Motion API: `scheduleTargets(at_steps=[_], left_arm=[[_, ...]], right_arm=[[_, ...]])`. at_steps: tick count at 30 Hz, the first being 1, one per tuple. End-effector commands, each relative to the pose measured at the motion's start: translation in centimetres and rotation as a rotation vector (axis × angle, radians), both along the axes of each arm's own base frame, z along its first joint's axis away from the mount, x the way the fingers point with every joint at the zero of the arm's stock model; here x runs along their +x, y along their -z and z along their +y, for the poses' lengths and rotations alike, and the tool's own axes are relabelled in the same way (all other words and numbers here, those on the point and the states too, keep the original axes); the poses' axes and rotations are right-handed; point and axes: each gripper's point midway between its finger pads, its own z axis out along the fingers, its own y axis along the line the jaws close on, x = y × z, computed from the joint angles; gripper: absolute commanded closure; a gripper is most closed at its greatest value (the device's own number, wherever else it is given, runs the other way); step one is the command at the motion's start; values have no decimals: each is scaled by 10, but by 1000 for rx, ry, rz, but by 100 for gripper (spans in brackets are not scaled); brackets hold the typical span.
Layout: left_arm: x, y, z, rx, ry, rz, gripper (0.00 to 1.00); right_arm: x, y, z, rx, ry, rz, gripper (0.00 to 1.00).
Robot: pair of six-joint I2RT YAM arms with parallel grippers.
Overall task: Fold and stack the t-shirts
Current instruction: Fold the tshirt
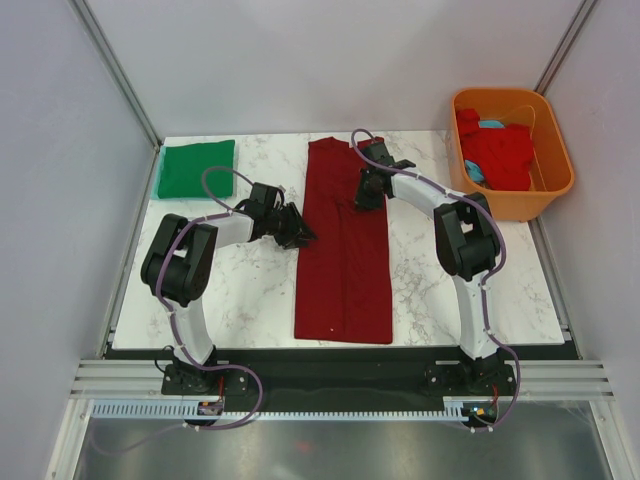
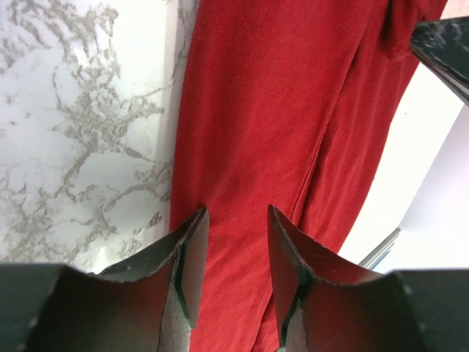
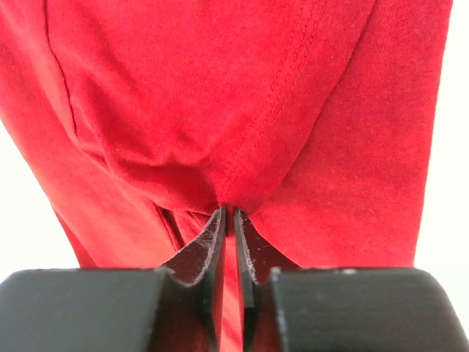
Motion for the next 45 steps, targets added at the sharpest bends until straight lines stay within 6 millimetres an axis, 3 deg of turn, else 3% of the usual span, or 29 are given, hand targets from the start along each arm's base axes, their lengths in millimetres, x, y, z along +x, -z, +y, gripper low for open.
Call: scheduleTargets(at_steps=[1, 7, 12, 14, 16, 17, 18, 20, 21, 22, 23, 24, 26, 27, 28, 29, 30, 36, 45], left_arm=[[-6, -6, 9, 33, 8, 4, 53], [-12, -27, 18, 84, 37, -43, 50], [-38, -34, 29, 117, 73, -52, 46], [-59, -35, 31, 107, 99, -45, 46], [-85, -25, 38, 120, 117, -15, 46], [-93, -32, 39, 112, 123, -39, 45], [-103, -31, 40, 110, 132, -33, 45], [-129, -21, 44, 107, 148, 2, 44], [-138, -26, 43, 96, 157, -8, 44], [-154, -16, 46, 102, 161, 22, 43], [-162, -14, 45, 104, 168, 27, 43], [-172, -16, 40, 100, 181, 26, 43], [-191, -4, 40, 110, 192, 66, 42], [-199, -2, 37, 119, 200, 72, 42], [-207, 4, 39, 132, 203, 89, 42], [-211, 7, 39, 137, 204, 99, 42], [-217, 8, 36, 139, 208, 109, 42], [-228, 8, 32, 119, 214, 125, 42], [-247, 18, 41, 116, 207, 157, 48]], right_arm=[[9, -61, -2, 6, -33, -116, 81], [-3, -78, -13, 7, -47, -123, 68], [-33, -79, -29, -34, -80, -103, 60], [-46, -84, -29, -2, -104, -94, 60], [-69, -71, -35, -5, -116, -56, 61], [-78, -83, -36, 9, -121, -77, 61], [-98, -67, -42, 6, -122, -30, 61], [-120, -76, -43, 32, -142, -38, 60], [-140, -61, -52, 10, -140, 6, 60], [-152, -57, -56, 9, -130, 18, 56], [-163, -66, -58, 27, -128, -5, 54], [-185, -49, -60, 28, -131, 40, 52], [-207, -50, -59, 59, -133, 33, 50], [-228, -34, -62, 49, -142, 73, 50], [-236, -31, -62, 60, -129, 80, 48], [-242, -34, -62, 76, -125, 61, 48], [-260, -20, -64, 81, -130, 103, 47], [-305, -4, -51, 167, -145, 142, 47], [-338, 11, -52, 209, -143, 174, 47]])
